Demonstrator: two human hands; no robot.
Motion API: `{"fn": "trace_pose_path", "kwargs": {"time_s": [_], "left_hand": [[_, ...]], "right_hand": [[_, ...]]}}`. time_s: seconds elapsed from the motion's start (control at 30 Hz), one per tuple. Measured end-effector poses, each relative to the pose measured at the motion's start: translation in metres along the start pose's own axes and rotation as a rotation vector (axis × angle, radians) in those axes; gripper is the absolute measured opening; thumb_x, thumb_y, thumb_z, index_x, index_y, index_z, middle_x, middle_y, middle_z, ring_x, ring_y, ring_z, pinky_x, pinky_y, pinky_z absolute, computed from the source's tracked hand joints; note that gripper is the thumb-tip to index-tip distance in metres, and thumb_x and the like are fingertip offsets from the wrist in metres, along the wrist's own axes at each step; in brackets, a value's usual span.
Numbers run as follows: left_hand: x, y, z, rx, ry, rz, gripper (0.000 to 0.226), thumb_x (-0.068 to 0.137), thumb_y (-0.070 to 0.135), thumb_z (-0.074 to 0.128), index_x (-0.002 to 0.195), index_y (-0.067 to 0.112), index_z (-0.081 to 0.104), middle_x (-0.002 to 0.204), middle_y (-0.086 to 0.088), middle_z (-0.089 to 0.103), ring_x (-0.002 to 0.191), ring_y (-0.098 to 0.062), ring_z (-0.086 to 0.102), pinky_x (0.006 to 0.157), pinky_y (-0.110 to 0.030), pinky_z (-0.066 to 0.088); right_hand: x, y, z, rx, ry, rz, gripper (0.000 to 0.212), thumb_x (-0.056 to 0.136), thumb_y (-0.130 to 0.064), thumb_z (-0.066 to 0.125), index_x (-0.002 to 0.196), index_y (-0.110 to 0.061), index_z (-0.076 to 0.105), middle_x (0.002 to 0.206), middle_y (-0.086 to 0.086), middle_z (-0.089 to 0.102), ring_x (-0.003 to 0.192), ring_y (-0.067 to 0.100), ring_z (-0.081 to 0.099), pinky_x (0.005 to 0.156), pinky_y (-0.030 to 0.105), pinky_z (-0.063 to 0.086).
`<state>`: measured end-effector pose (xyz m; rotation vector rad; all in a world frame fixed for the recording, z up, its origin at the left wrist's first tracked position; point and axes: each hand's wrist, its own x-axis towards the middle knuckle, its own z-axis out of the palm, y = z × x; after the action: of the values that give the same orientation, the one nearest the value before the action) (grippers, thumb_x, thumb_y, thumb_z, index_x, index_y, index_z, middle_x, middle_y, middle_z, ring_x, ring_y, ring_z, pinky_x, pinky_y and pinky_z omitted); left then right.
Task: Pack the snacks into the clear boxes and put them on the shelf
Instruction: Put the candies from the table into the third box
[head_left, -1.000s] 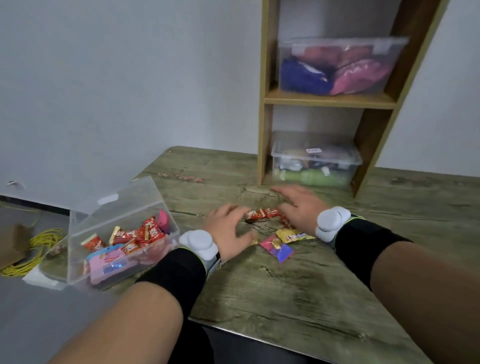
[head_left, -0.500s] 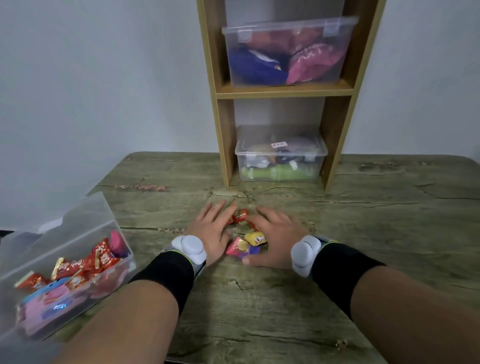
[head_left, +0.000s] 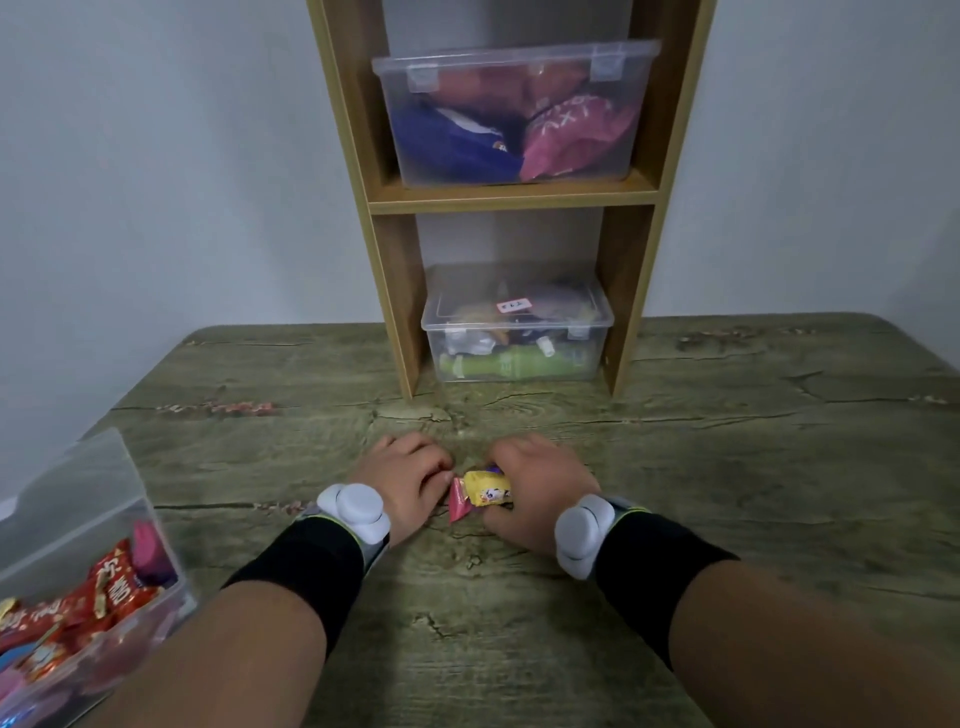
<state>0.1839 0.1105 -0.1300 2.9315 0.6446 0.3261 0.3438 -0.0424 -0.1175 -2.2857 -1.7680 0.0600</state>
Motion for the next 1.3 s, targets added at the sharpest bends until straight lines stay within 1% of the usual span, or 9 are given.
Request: {"fn": "trace_pose_path", "kwargs": {"time_s": [0.2,0.33,0.5,0.6,0.77,0.9,1.0,1.07,1.3], "left_hand": [[-0.012,0.012,-0.007,0.089,0.055,-0.109,0.037,0.097,0.048,0.042,0.095,0.021,0.067,0.092,-0.002,0.060,0.082,-0.028,0.060,0.065,-0.032,0.047],[-0.021,0.028,-0.013,0.263,0.096,-0.241,0.048,0.096,0.059,0.033,0.089,0.026,0.067,0.079,0.000,0.065,0.068,-0.027,0.063,0.050,-0.027,0.033],[-0.035,0.037,-0.011,0.339,0.068,-0.242,0.045,0.094,0.058,0.030,0.091,0.026,0.061,0.079,0.001,0.066,0.063,-0.027,0.060,0.048,-0.026,0.030],[-0.037,0.033,-0.012,0.275,0.055,-0.280,0.040,0.094,0.057,0.034,0.079,0.025,0.054,0.066,0.001,0.058,0.052,-0.023,0.043,0.043,-0.024,0.018],[-0.041,0.022,-0.018,0.061,0.032,-0.399,0.043,0.092,0.055,0.040,0.065,0.021,0.045,0.057,-0.001,0.050,0.054,-0.027,0.048,0.048,-0.026,0.032],[-0.052,0.014,-0.048,-0.089,0.189,-0.484,0.047,0.092,0.050,0.042,0.058,0.018,0.045,0.049,0.002,0.046,0.050,-0.026,0.049,0.047,-0.027,0.030],[-0.063,0.002,-0.082,-0.194,0.337,-0.531,0.048,0.093,0.046,0.044,0.054,0.018,0.043,0.046,0.001,0.046,0.046,-0.020,0.046,0.043,-0.027,0.025],[-0.076,-0.012,-0.107,-0.248,0.438,-0.562,0.049,0.093,0.045,0.043,0.055,0.015,0.047,0.049,-0.002,0.053,0.048,-0.021,0.051,0.044,-0.028,0.034],[-0.148,-0.082,-0.160,-0.100,0.593,-0.746,0.048,0.095,0.043,0.041,0.055,0.017,0.046,0.048,0.000,0.047,0.049,-0.015,0.043,0.048,-0.029,0.027]], "right_hand": [[0.006,-0.008,0.004,-0.004,-0.010,-0.056,0.054,0.080,-0.049,0.060,0.124,-0.023,0.046,0.121,-0.001,0.055,0.106,0.025,0.050,0.073,0.031,0.040],[0.007,-0.011,0.003,-0.012,-0.004,-0.011,0.047,0.078,-0.052,0.053,0.115,-0.025,0.041,0.105,0.000,0.060,0.080,0.027,0.057,0.061,0.030,0.042],[0.008,-0.019,0.001,-0.079,-0.025,0.040,0.037,0.079,-0.045,0.051,0.103,-0.026,0.031,0.065,-0.004,0.044,0.054,0.024,0.045,0.047,0.026,0.036],[0.009,-0.021,-0.003,-0.090,-0.053,0.064,0.040,0.080,-0.045,0.053,0.109,-0.026,0.032,0.063,-0.003,0.043,0.052,0.021,0.044,0.044,0.024,0.033],[0.003,-0.023,-0.008,0.018,-0.061,0.117,0.040,0.079,-0.046,0.055,0.113,-0.029,0.044,0.067,-0.005,0.051,0.055,0.018,0.050,0.045,0.024,0.039],[0.008,-0.044,-0.020,0.175,-0.032,0.110,0.022,0.081,-0.042,0.059,0.096,-0.030,0.049,0.077,0.000,0.062,0.065,0.021,0.059,0.054,0.031,0.052],[0.015,-0.071,-0.032,0.267,0.017,0.088,0.017,0.080,-0.039,0.061,0.085,-0.031,0.047,0.068,-0.006,0.061,0.060,0.016,0.059,0.049,0.027,0.046],[0.022,-0.095,-0.041,0.284,0.072,0.043,0.018,0.078,-0.040,0.061,0.086,-0.028,0.051,0.066,-0.007,0.060,0.060,0.017,0.058,0.049,0.026,0.045],[0.052,-0.199,-0.059,0.409,0.093,-0.141,0.019,0.076,-0.039,0.062,0.078,-0.024,0.050,0.067,-0.004,0.062,0.063,0.021,0.060,0.054,0.028,0.047]]}}
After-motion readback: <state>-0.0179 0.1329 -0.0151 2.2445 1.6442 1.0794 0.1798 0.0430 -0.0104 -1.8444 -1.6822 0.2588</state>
